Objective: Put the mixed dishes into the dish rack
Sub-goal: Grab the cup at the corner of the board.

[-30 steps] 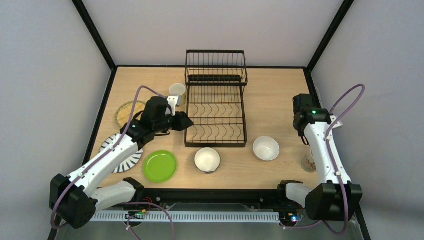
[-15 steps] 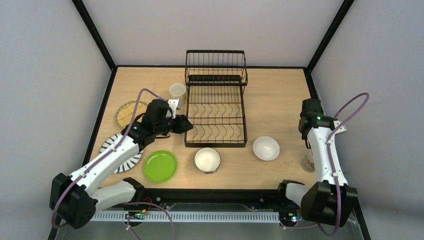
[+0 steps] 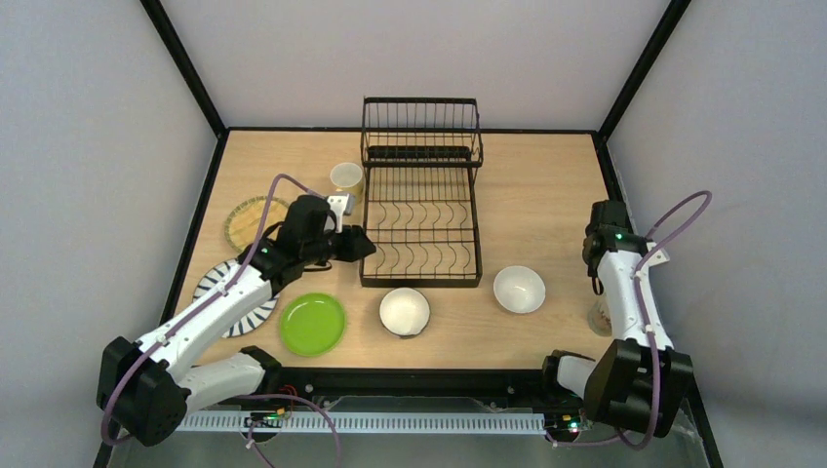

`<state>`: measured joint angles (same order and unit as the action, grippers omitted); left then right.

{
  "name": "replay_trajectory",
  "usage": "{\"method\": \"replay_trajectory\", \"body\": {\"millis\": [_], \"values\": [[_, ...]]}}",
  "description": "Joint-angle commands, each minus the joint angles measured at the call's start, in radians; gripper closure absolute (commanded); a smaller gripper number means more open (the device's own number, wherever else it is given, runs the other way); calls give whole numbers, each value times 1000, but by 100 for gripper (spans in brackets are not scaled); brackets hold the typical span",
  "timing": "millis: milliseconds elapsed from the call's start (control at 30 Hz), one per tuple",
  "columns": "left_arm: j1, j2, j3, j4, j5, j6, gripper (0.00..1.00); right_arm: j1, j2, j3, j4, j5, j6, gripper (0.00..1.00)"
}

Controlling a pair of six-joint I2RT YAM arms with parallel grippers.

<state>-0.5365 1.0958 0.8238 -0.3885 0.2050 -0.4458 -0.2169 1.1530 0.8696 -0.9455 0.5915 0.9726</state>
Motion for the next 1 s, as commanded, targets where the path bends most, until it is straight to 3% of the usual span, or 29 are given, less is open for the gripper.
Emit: {"method": "replay_trajectory", "body": {"millis": [0,233,467,533,767,967], "values": [[-4,3,-21,-4,-13,-2,1,-11,20,-40,66,-40,1,25],[-5,3,-32,-7,-18,-1,1,-32,27,-78,95,-56,6,46],[-4,10,-21,-9,-19,3,1,-39,25,-93,84,-51,2,96],[-4,10,-14,-14,-19,5,1,-39,20,-95,82,-53,-3,100],[-5,7,11,-31,-17,4,1,-39,-21,-66,94,-84,-52,100],[-4,9,49,-45,-11,-6,1,-41,-35,53,112,-134,-147,100]]}}
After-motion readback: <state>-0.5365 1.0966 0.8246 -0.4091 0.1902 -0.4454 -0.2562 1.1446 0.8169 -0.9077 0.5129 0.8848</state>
